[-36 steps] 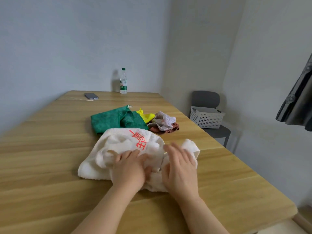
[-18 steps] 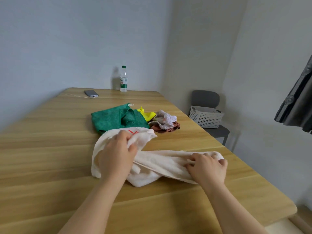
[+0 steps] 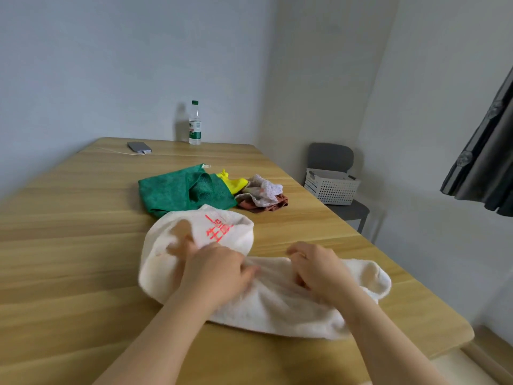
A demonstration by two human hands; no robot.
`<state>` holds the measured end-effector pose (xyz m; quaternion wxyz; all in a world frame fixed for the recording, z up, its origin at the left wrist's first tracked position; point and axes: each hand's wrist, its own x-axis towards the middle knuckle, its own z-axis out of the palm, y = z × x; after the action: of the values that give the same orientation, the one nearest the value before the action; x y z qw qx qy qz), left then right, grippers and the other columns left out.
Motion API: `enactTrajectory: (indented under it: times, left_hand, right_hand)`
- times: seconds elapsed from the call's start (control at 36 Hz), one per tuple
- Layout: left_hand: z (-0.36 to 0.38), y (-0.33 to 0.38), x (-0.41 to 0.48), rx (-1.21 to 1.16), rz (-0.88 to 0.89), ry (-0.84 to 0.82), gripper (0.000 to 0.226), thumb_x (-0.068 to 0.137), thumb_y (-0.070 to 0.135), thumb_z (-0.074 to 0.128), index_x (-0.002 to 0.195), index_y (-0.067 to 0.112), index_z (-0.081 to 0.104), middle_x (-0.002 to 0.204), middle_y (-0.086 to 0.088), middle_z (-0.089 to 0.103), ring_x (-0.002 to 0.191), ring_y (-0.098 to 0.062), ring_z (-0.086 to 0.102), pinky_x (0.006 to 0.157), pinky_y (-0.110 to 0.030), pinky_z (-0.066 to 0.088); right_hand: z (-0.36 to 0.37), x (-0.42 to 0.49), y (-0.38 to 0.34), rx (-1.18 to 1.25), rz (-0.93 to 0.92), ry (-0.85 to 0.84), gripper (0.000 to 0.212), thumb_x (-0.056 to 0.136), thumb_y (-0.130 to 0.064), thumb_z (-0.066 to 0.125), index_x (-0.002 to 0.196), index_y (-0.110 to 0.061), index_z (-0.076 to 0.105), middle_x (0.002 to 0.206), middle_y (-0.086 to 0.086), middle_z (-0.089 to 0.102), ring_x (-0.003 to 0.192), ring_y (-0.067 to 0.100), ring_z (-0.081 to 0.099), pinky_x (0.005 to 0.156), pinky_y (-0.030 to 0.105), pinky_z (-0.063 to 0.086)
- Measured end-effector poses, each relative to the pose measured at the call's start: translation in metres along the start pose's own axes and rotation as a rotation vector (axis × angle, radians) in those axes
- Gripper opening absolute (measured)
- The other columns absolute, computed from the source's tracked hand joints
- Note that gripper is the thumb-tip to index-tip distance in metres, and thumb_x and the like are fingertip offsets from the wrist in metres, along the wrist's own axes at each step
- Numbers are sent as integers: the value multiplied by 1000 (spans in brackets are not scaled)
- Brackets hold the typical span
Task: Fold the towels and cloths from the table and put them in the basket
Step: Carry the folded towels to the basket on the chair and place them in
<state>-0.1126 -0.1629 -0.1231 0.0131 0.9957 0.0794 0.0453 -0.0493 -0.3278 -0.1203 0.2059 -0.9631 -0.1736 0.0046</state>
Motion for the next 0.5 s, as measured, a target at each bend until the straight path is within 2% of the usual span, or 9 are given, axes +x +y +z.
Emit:
enactTrajectory:
  times: [0.06, 0.11, 0.17, 0.22, 0.28, 0.36, 0.44, 0.5]
  left_hand:
    - [-2, -6, 1, 4, -90, 21, 40, 96, 50, 29, 89, 27, 61, 97, 5, 64, 103, -18, 53, 93, -42, 26]
    - [-2, -12, 1, 10, -132, 53, 31, 95, 46, 35, 97, 28, 60, 101, 7, 63, 105, -17, 51, 94, -42, 25]
    - [3, -14, 1, 36, -121, 90, 25, 93, 43, 41, 112, 34, 55, 116, 10, 57, 117, -17, 43, 100, -48, 24]
    - [9, -13, 1, 111, -60, 125, 34, 94, 36, 45, 127, 38, 44, 135, 12, 42, 135, -18, 24, 104, -60, 18]
    - [13, -13, 5, 136, -16, 146, 41, 94, 25, 44, 133, 39, 39, 146, 11, 28, 142, -18, 9, 105, -65, 14]
    - [14, -16, 8, 50, -48, 119, 55, 92, 11, 38, 138, 40, 33, 149, 8, 22, 140, -20, 14, 108, -58, 16]
    - [17, -18, 9, -13, -34, 108, 59, 90, 5, 36, 137, 41, 37, 144, 11, 31, 133, -20, 25, 107, -48, 22]
    - [17, -15, 9, 8, -25, 108, 58, 89, 4, 36, 134, 40, 41, 137, 11, 40, 128, -21, 30, 106, -47, 22]
  right_hand:
    - [-5, 1, 3, -69, 28, 57, 34, 96, -31, 35, 129, -26, 45, 101, 1, 67, 84, 21, 60, 67, 30, 47]
    - [-5, 2, 10, -205, 41, 69, 44, 95, -38, 42, 137, -28, 34, 114, 3, 62, 98, 24, 57, 70, 30, 44]
    - [-2, 4, 14, -299, 43, -26, 50, 91, -39, 46, 139, -31, 33, 129, 4, 49, 117, 25, 46, 85, 34, 41]
    - [0, 4, 14, -290, 55, -127, 48, 88, -36, 44, 135, -32, 41, 134, 3, 40, 123, 26, 38, 93, 35, 36]
    - [0, 2, 13, -223, 57, -180, 45, 84, -34, 48, 129, -31, 49, 126, 0, 41, 118, 24, 41, 92, 33, 38]
    - [-1, 1, 12, -154, 49, -182, 34, 79, -32, 56, 112, -25, 57, 109, -3, 43, 100, 18, 49, 80, 29, 44]
    - [-1, 0, 10, -155, 37, -156, 17, 80, -26, 57, 96, -20, 54, 102, -2, 48, 89, 17, 49, 64, 26, 41]
    - [-1, -2, 6, -183, 21, -120, 11, 82, -22, 54, 91, -19, 48, 98, -2, 49, 82, 17, 47, 53, 24, 33]
